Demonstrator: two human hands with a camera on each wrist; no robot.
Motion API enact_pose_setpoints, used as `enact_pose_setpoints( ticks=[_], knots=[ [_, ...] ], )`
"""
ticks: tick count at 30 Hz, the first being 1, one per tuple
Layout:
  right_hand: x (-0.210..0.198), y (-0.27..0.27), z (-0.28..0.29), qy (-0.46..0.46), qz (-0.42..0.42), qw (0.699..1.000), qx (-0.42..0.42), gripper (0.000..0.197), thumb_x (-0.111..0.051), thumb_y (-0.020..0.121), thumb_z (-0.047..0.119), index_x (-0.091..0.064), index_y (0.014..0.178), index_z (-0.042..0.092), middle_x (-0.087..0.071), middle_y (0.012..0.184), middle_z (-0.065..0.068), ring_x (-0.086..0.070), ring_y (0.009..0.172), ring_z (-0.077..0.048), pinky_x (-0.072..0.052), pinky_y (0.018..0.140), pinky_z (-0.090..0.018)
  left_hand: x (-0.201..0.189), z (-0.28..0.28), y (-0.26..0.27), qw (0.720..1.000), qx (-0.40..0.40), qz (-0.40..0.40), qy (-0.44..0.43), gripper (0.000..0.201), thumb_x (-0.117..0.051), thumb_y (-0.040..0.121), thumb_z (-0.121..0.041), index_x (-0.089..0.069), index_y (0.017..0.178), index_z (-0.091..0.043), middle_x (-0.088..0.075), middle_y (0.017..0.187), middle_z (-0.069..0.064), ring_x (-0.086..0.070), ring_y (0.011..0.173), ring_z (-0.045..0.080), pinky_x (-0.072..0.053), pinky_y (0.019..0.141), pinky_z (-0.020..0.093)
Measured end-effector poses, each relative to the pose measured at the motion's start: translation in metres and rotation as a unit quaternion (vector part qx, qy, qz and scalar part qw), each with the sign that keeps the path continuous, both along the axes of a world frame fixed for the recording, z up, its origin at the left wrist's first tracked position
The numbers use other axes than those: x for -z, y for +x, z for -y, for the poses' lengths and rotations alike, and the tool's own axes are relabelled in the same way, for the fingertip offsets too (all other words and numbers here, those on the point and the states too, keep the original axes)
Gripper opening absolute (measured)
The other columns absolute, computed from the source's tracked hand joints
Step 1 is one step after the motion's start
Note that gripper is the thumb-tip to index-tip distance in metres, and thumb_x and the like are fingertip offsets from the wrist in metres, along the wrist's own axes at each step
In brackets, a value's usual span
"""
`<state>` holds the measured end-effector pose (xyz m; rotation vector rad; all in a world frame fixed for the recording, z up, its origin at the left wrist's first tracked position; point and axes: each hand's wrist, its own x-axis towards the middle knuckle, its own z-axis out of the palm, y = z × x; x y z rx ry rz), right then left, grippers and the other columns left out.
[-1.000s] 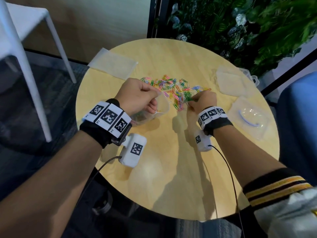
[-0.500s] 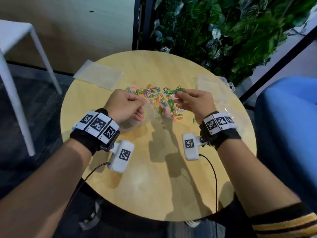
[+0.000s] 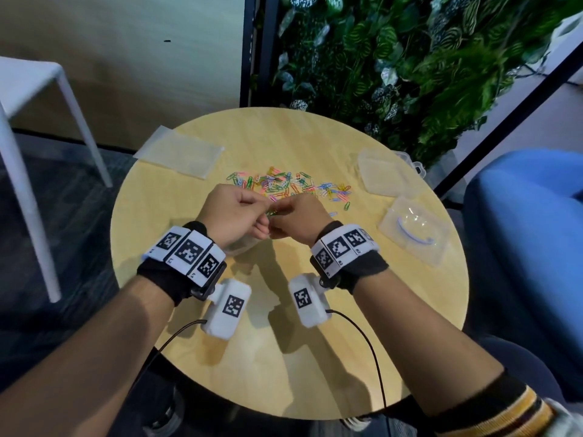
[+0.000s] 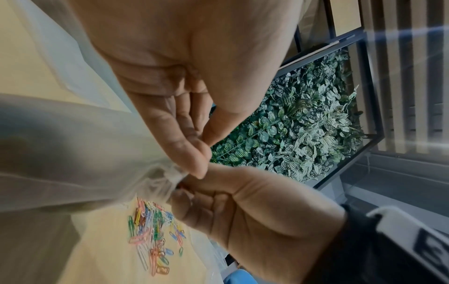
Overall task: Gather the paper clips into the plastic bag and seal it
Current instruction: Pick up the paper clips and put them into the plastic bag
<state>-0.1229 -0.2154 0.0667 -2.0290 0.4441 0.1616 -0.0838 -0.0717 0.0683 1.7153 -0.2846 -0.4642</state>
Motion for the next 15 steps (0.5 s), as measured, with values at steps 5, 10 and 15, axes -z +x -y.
enact_pose_setpoints(
  ticks=[5, 10, 15],
  knots=[
    [-0.0086, 0.005, -0.0049, -0.021, -0.03, 0.999, -0.002, 0.016, -0.074, 0.08, 0.007, -0.075, 0.096, 0.004, -0.071, 0.064, -0.012, -0.072, 0.059, -0.021, -0.062, 0.064, -0.031, -0.0042, -0.0003, 0.0025, 1.0, -0.005, -0.014, -0.015, 0.01, -0.065, 0.092, -0.007, -0.074, 0.094, -0.004, -0.067, 0.061, 0.013, -0.066, 0.05, 0.022, -0.057, 0.051, 0.025],
    [-0.0052, 0.0037, 0.0005, -0.097, -0.017, 0.995, -0.023, 0.012, -0.067, 0.088, 0.013, -0.077, 0.089, 0.007, -0.069, 0.06, -0.004, -0.064, 0.044, -0.008, -0.056, 0.052, -0.019, -0.0054, -0.0001, -0.0013, 0.999, 0.013, -0.017, -0.024, 0.01, -0.064, 0.092, -0.004, -0.074, 0.093, -0.005, -0.068, 0.061, 0.014, -0.066, 0.05, 0.021, -0.057, 0.052, 0.025],
    [-0.0067, 0.008, -0.0024, 0.056, -0.055, 0.997, 0.008, 0.035, -0.053, 0.085, -0.012, -0.069, 0.113, -0.001, -0.07, 0.087, -0.017, -0.07, 0.064, -0.022, -0.061, 0.076, -0.037, -0.0027, -0.0029, 0.0048, 1.0, 0.011, -0.013, -0.016, 0.012, -0.064, 0.092, -0.005, -0.074, 0.093, -0.009, -0.068, 0.064, 0.013, -0.068, 0.055, 0.023, -0.061, 0.057, 0.03]
  ],
)
